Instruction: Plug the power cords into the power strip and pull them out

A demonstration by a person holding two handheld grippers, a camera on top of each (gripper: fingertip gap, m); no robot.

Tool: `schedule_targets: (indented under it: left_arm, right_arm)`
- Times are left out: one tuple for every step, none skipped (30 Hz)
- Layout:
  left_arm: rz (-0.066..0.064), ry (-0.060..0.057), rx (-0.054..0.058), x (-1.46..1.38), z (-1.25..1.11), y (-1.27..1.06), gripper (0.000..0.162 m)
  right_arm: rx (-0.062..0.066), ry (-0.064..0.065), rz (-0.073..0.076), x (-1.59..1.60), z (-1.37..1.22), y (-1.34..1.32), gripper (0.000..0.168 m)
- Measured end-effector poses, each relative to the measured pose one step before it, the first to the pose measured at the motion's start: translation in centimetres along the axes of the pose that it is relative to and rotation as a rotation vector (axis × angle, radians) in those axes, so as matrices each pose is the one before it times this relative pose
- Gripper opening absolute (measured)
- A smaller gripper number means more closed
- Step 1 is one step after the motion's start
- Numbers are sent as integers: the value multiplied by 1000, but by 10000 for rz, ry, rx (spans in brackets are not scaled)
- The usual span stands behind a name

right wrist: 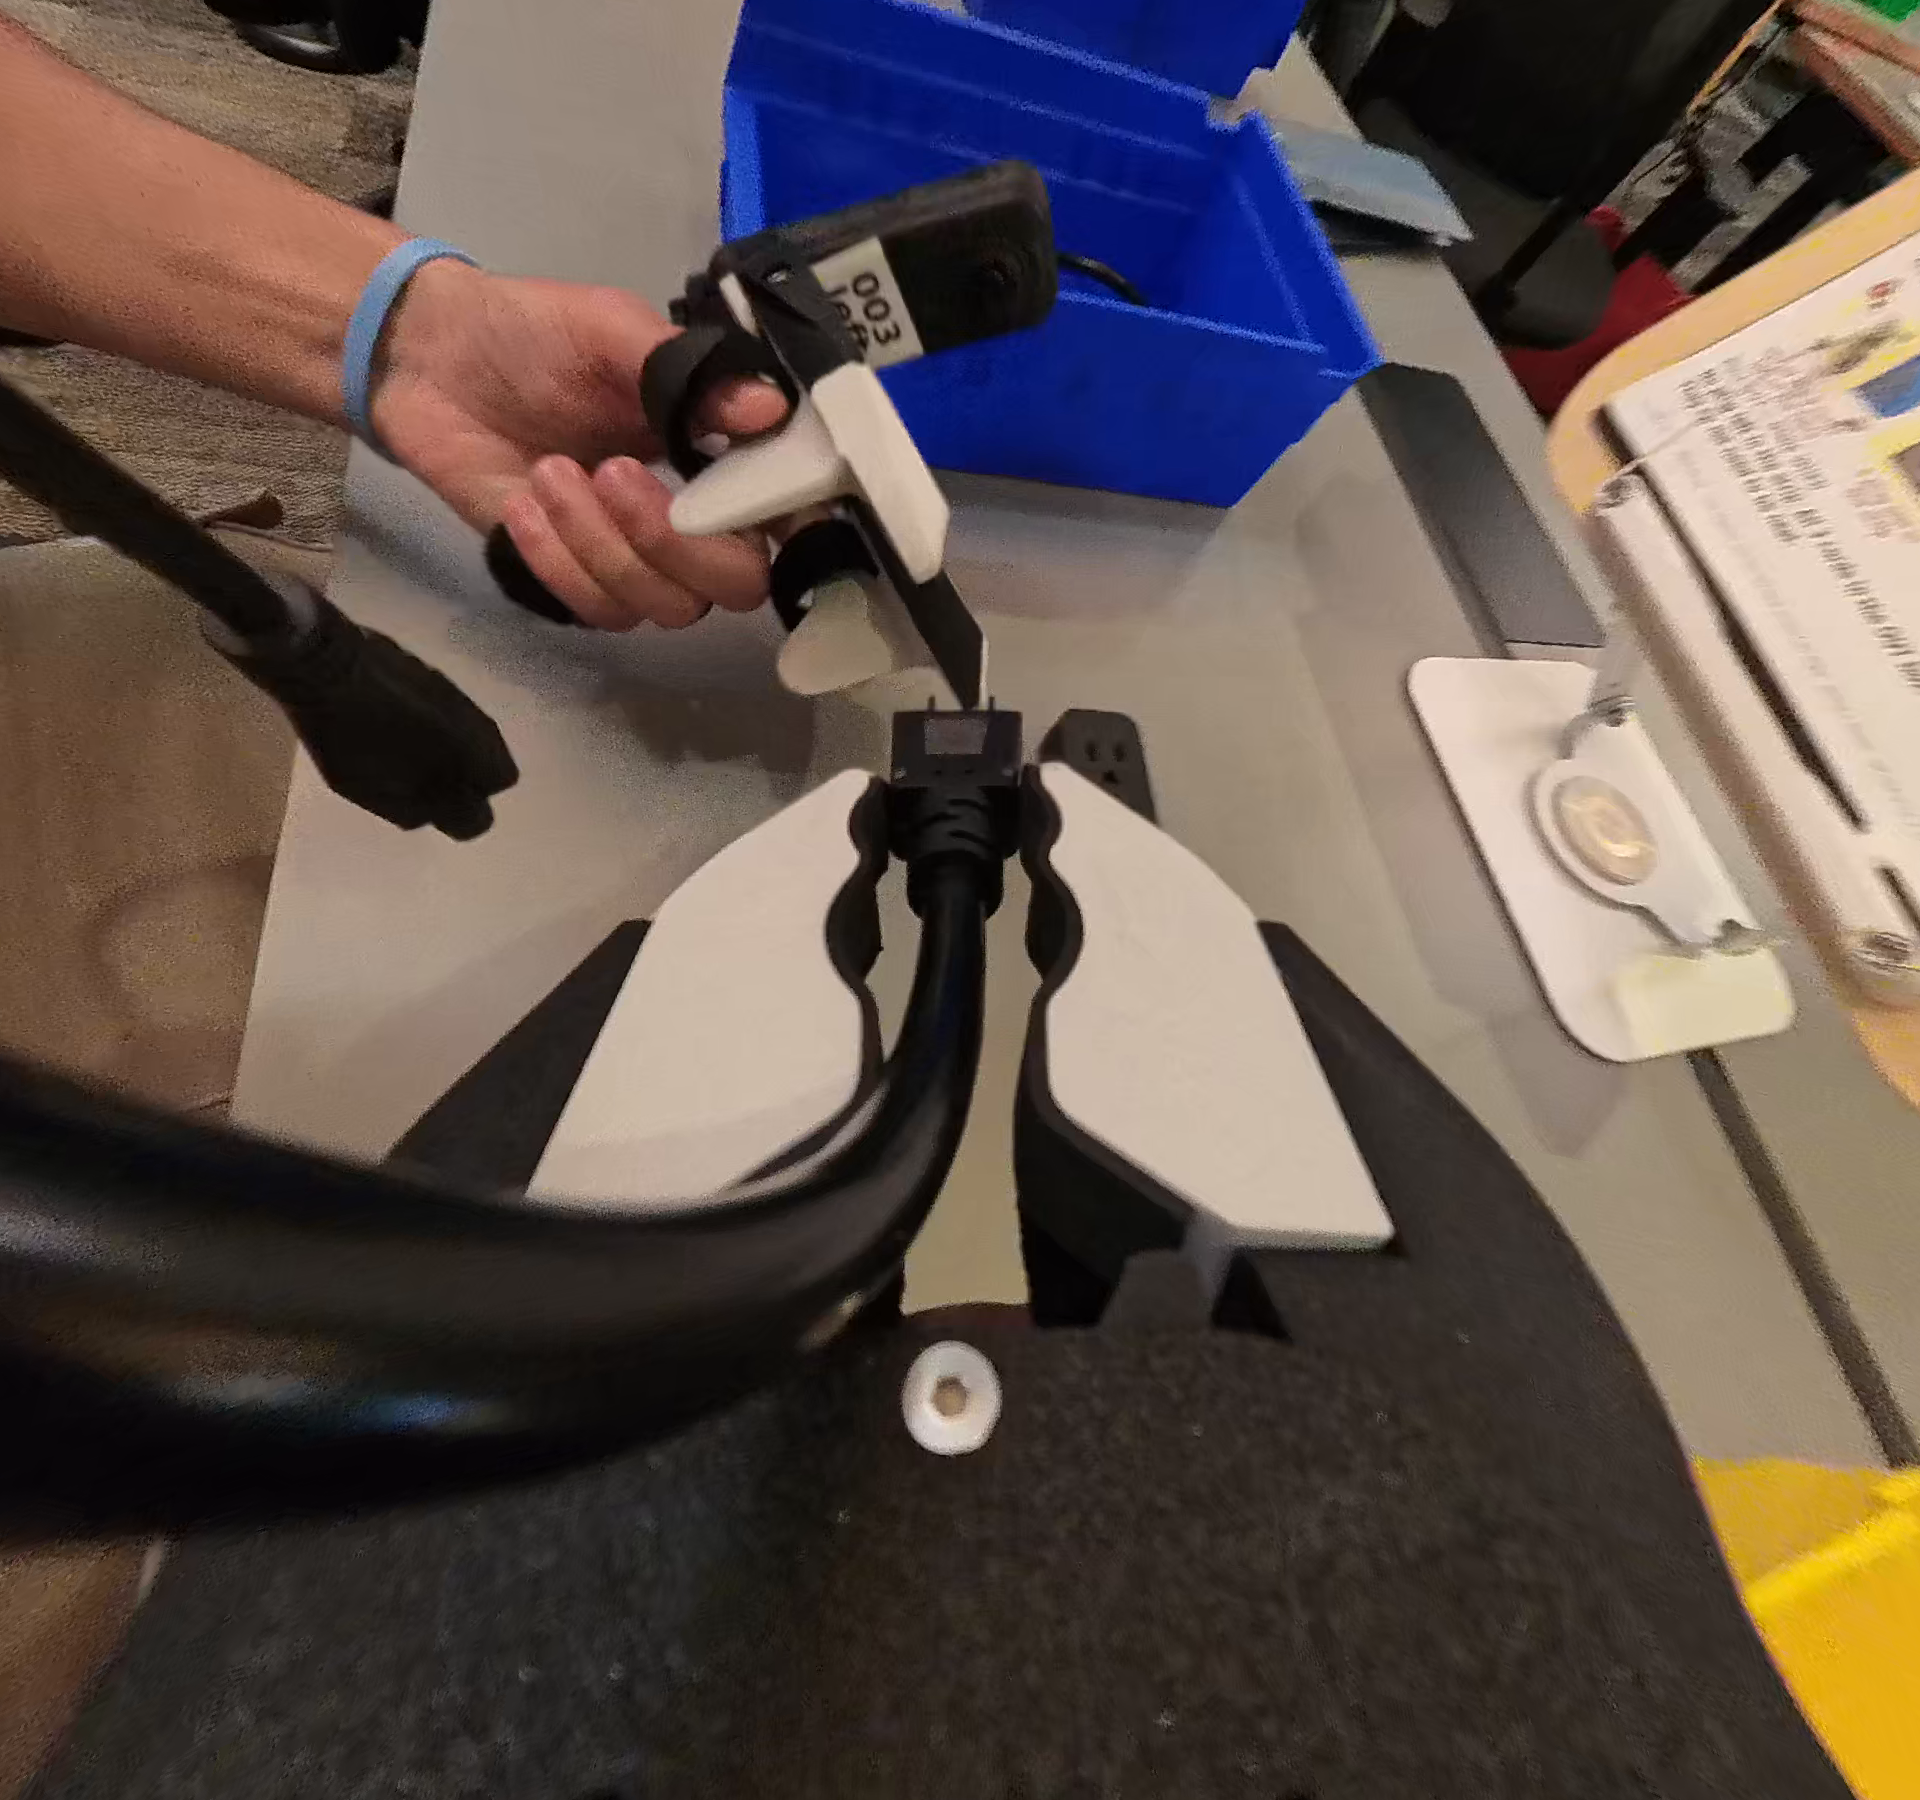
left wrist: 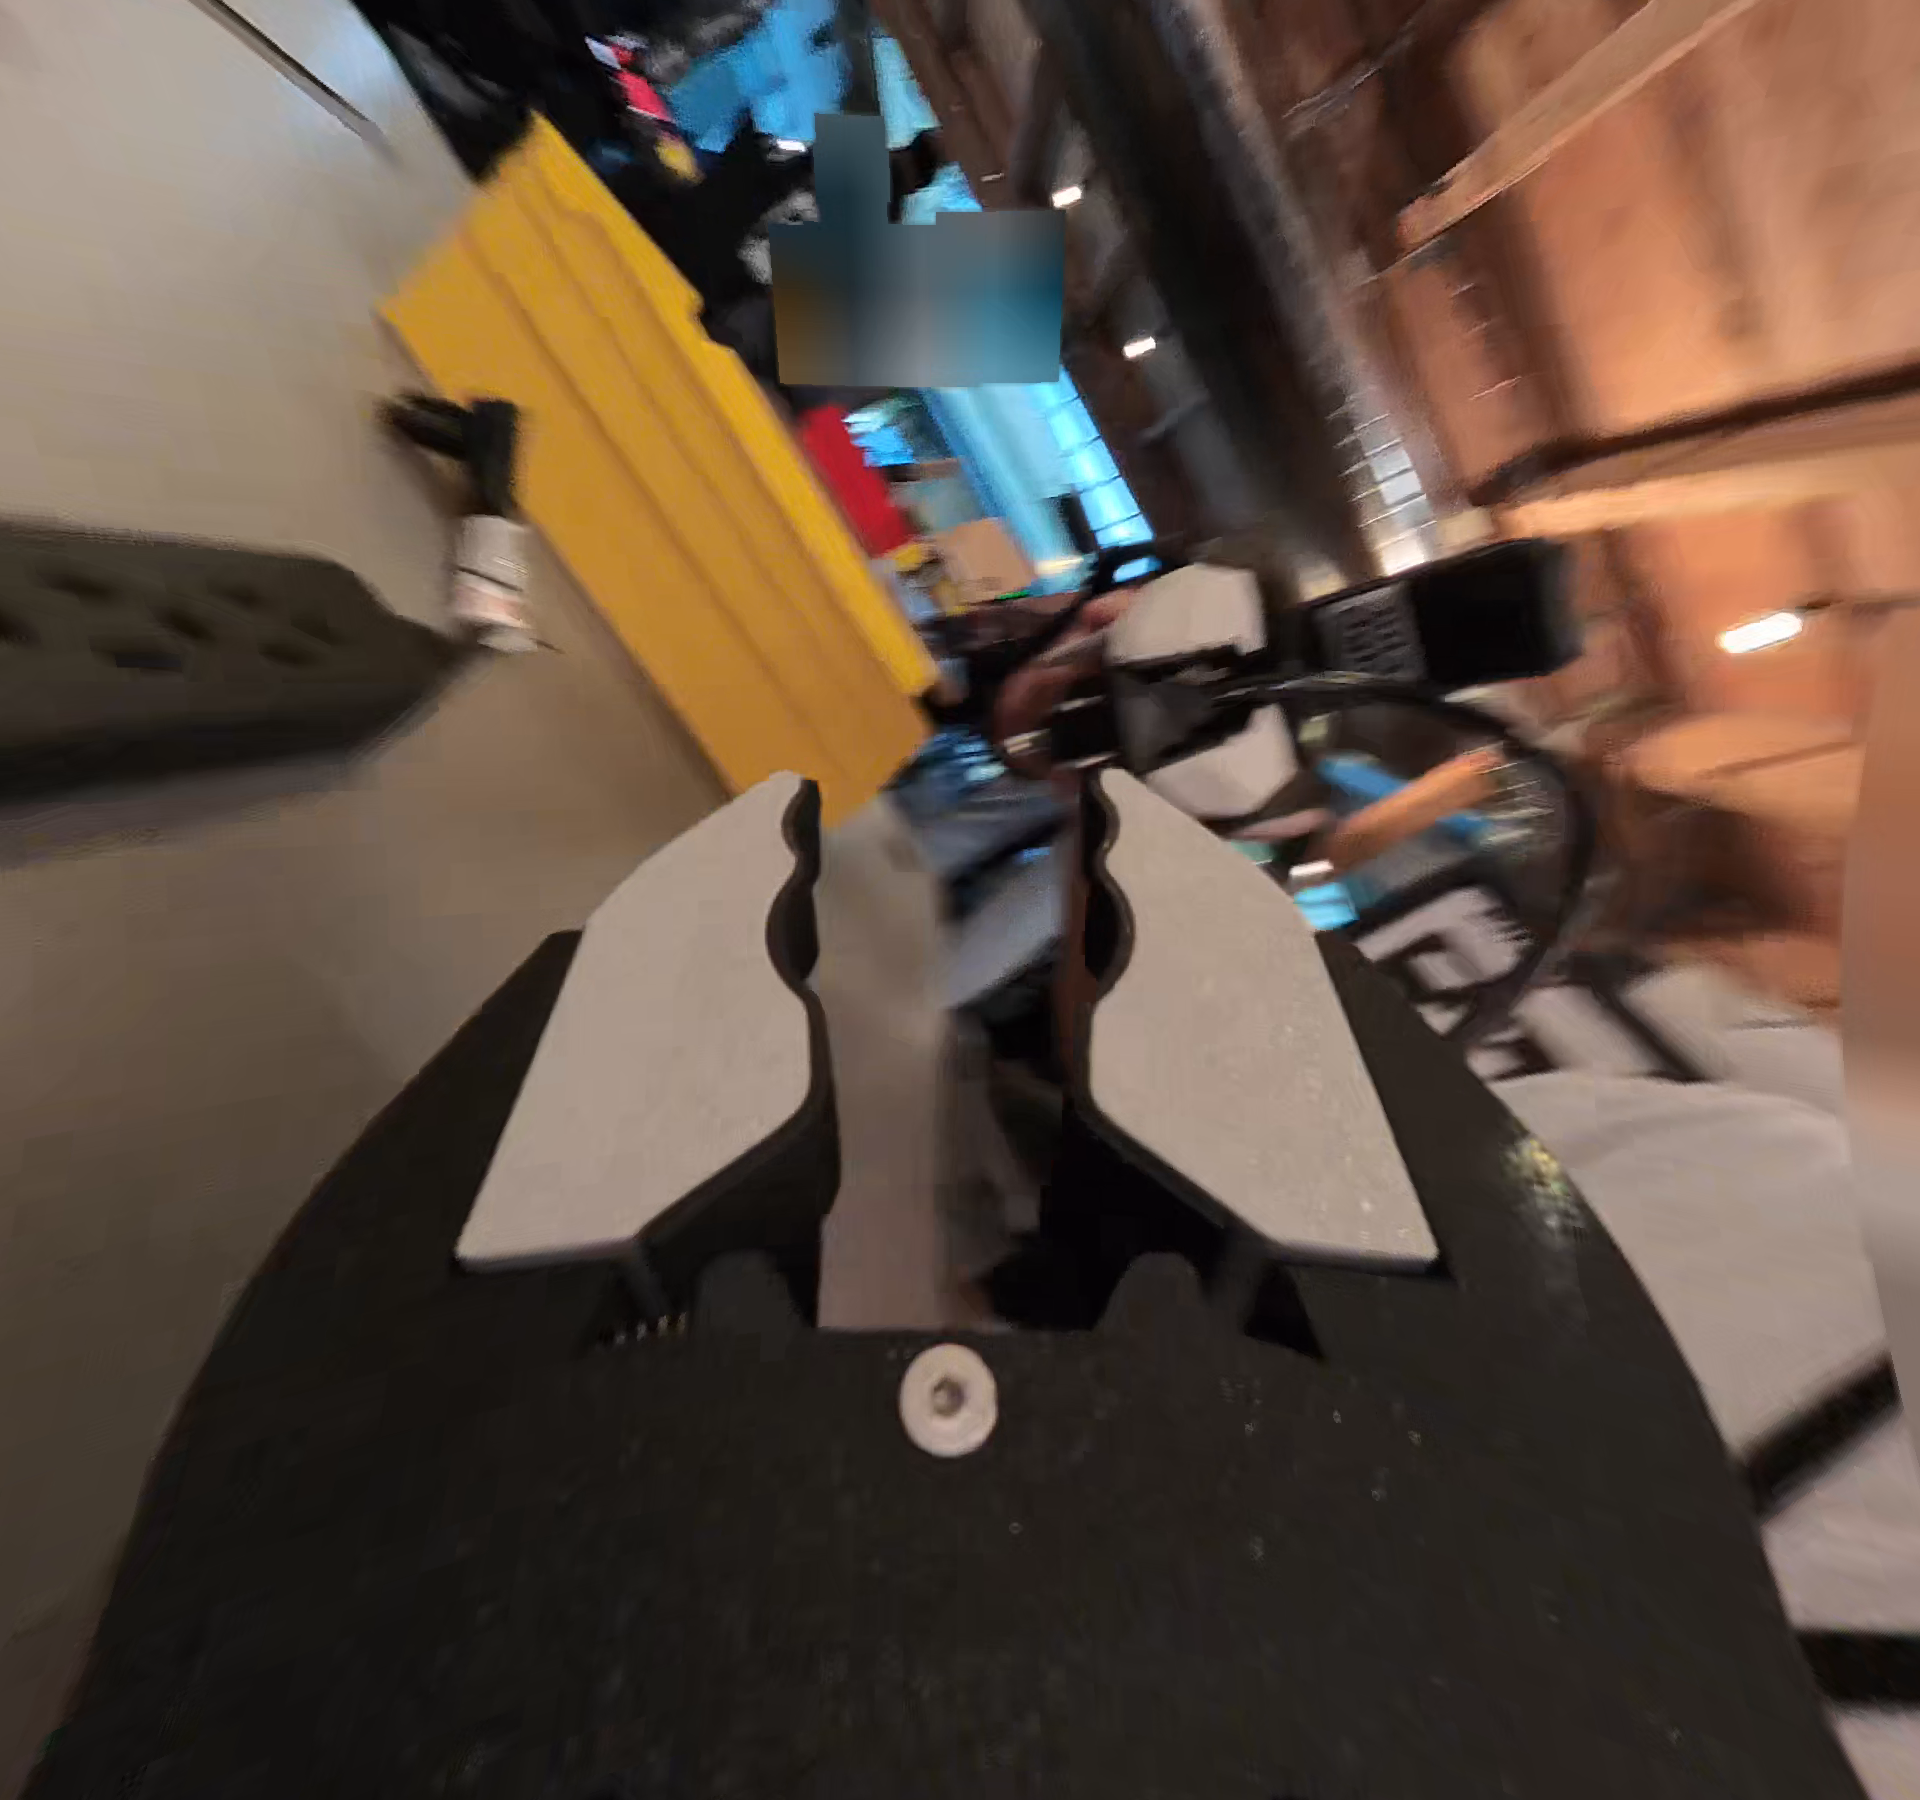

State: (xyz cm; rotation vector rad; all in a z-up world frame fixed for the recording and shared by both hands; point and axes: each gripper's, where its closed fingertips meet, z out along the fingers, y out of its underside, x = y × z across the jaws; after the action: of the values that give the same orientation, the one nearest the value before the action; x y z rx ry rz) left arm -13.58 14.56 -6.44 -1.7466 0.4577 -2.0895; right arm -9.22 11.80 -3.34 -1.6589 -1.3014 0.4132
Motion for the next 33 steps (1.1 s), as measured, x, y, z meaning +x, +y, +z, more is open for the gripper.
schedule_targets:
  left_arm:
    - [1057,-843,-158,-924,-285,-563,49]
    - [1057,-853,-275,-969,-129,-293,49]
    - [937,-610,-366,-576,37,-69,47]
    - [829,-225,-362,80,121,-51,47]
    - [832,-172,-473,242,114,17,48]
    - [911,-379,-607,-68,18,27,50]
    - [1062,-513,-658,-419,-103,-13,55]
    - [1200,-630,-738,-842,-204,110,58]
    - [1197,-736,-776,-1307,-206,257,58]
    - [1068,-583,-790,-1400,-24,475,56]
    - [857,-221,-938,-1124,242,829,54]
    - [597,39,-923,-902,567,989,55]
    - [388,258,-805,-655,917,1042,57]
    - [159,351,-691,-482,1141,891,62]
    - [-39,464,-615,-175,1121,479,64]
    - [-6,447,-536,-38,985,69,64]
    - [74,135,-368,-405,905,-202,63]
    - [158,9,-392,-495,884,-92,63]
    - [184,-38,-554,-418,827,250,65]
    - [104,-30,-508,-233,758,398,66]
    - [-68,89,-343,89,683,317,65]
    - [-273,392,75,558,270,-237,51]
    - [-319,125,4,258,96,-166,52]
    - [-289,-116,-183,91,1,59,51]
    - [-262,-44,-141,419,-52,31,51]
    - [-236,35,146,772,4,-194,50]
    - [-320,36,397,898,145,-413,50]
    - [-349,-19,503,894,173,-480,50]
    - [-286,-18,532,926,169,-439,49]
    - [-191,-68,514,839,159,-294,49]
    - [-109,-186,468,601,108,-134,48]
    - [-42,-221,467,457,3,-8,48]
    - [44,-62,528,610,-133,9,46]
  right_arm:
    - [104,116,-57,559,-816,-177,24]
    - [93,104,-5,546,-790,-151,24]
    - [74,142,28,577,-770,-127,24]
    - [58,148,33,518,-728,-106,24]
    - [99,168,47,424,-706,-143,24]
    - [162,113,90,228,-640,-164,24]
    - [210,82,116,59,-533,-166,24]
    - [216,54,105,-62,-401,-86,24]
    - [180,-32,111,-215,-246,28,24]
    - [79,-117,124,-296,-85,181,24]
    - [-54,-104,74,-237,0,374,24]
    - [-148,-62,22,-127,24,475,24]
    - [-122,14,-3,32,-1,427,24]
    - [-49,26,28,107,-1,289,24]
    - [3,6,52,120,3,196,24]
    - [0,7,49,147,3,181,24]
    - [-38,18,35,175,9,216,24]
    - [-63,35,24,184,11,255,24]
    - [-50,15,20,142,-6,212,24]
    - [-16,3,35,111,-11,145,24]
    - [30,4,46,103,-53,74,24]
    - [37,-29,55,49,-79,43,24]
    - [29,-24,34,49,-87,48,24]
    - [24,2,11,104,-99,58,24]
    - [34,-3,25,108,-85,58,24]
    - [62,-48,56,72,-44,33,24]
    - [62,-37,52,78,-26,53,24]
    - [23,-6,24,110,-5,132,24]
    - [-24,-16,20,45,33,194,24]
    - [-51,-41,2,-31,52,222,24]
    - [-57,-39,-8,-100,60,196,24]
    - [-71,-66,-38,-200,36,146,24]
    - [-79,-59,-81,-226,40,81,24]
